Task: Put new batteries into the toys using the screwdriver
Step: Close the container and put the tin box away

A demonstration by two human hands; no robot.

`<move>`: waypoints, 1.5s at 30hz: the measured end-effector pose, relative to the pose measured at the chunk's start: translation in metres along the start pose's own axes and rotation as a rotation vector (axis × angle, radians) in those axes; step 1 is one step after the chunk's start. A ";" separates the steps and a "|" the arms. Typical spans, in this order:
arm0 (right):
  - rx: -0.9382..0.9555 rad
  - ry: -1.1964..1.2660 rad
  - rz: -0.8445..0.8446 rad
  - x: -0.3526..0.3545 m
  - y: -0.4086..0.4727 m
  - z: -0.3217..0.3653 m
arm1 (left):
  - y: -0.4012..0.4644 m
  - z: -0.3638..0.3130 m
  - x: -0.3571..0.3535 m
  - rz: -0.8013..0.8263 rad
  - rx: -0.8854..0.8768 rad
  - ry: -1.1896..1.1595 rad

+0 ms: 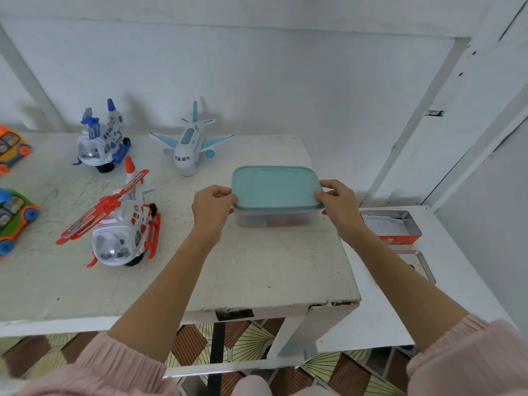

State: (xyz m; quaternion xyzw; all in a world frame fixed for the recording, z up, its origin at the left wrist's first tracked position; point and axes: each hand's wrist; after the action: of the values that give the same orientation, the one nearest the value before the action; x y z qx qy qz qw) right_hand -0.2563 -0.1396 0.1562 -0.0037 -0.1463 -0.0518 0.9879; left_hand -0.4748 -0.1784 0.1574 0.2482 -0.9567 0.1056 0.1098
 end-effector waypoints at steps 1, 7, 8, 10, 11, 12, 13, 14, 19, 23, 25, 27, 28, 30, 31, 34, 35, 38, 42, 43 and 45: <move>-0.005 0.015 0.003 0.000 -0.001 0.000 | 0.000 0.000 0.000 0.004 0.011 -0.005; -0.028 0.063 0.014 0.000 -0.001 -0.006 | -0.005 0.006 -0.003 -0.010 -0.065 0.046; -0.030 0.063 0.016 0.000 0.000 -0.006 | -0.005 0.007 -0.003 -0.017 -0.076 0.057; -0.026 0.052 0.022 -0.001 0.002 -0.008 | -0.003 0.008 -0.003 -0.018 -0.087 0.063; -0.020 0.049 0.023 -0.001 0.002 -0.009 | -0.003 0.009 -0.002 -0.015 -0.089 0.063; -0.011 0.049 0.021 -0.001 0.001 -0.010 | -0.002 0.009 -0.002 -0.012 -0.091 0.065; 0.000 0.049 0.019 -0.001 0.001 -0.010 | -0.002 0.009 -0.001 -0.009 -0.093 0.067; 0.010 0.045 0.020 -0.001 0.000 -0.011 | -0.002 0.009 -0.001 -0.003 -0.092 0.068; 0.023 0.015 0.045 0.000 0.001 -0.012 | -0.004 0.014 -0.002 0.019 -0.114 0.087; 0.010 -0.080 0.068 0.002 0.007 -0.009 | 0.003 0.011 0.005 0.159 -0.116 0.103; 0.036 -0.196 0.109 0.003 0.011 -0.003 | 0.009 0.007 0.008 0.258 -0.138 0.194; 0.108 -0.336 0.168 0.002 0.017 0.004 | 0.016 0.002 0.009 0.325 -0.228 0.370; 0.133 -0.405 0.198 0.000 0.020 0.007 | 0.020 0.000 0.008 0.331 -0.290 0.466; 0.147 -0.557 0.236 -0.004 0.028 0.009 | 0.029 -0.002 0.006 0.326 -0.382 0.607; 0.153 -0.641 0.239 -0.006 0.030 0.010 | 0.033 -0.002 0.005 0.337 -0.400 0.649; 0.192 -0.800 0.231 -0.010 0.032 0.009 | 0.038 0.002 0.001 0.393 -0.408 0.745; 0.206 -0.816 0.234 -0.011 0.032 0.007 | 0.038 0.004 -0.002 0.399 -0.415 0.766; 0.212 -0.819 0.228 -0.012 0.034 0.004 | 0.036 0.008 -0.008 0.371 -0.418 0.762; 0.202 -0.805 0.232 -0.014 0.035 0.003 | 0.036 0.012 -0.015 0.348 -0.402 0.692; 0.204 -0.814 0.232 -0.014 0.035 0.003 | 0.036 0.012 -0.016 0.349 -0.400 0.690; 0.209 -0.841 0.241 -0.015 0.036 0.004 | 0.035 0.009 -0.016 0.355 -0.394 0.702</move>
State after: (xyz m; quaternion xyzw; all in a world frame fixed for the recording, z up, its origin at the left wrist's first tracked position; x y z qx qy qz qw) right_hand -0.2679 -0.1023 0.1562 0.0582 -0.5383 0.0847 0.8365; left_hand -0.4796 -0.1438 0.1392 0.0035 -0.8911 0.0165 0.4535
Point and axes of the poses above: each hand's wrist, its own y-axis towards the middle knuckle, its own x-axis out of the back of the hand, z = x × y, and after that the axes turned 6 degrees about y, right-handed
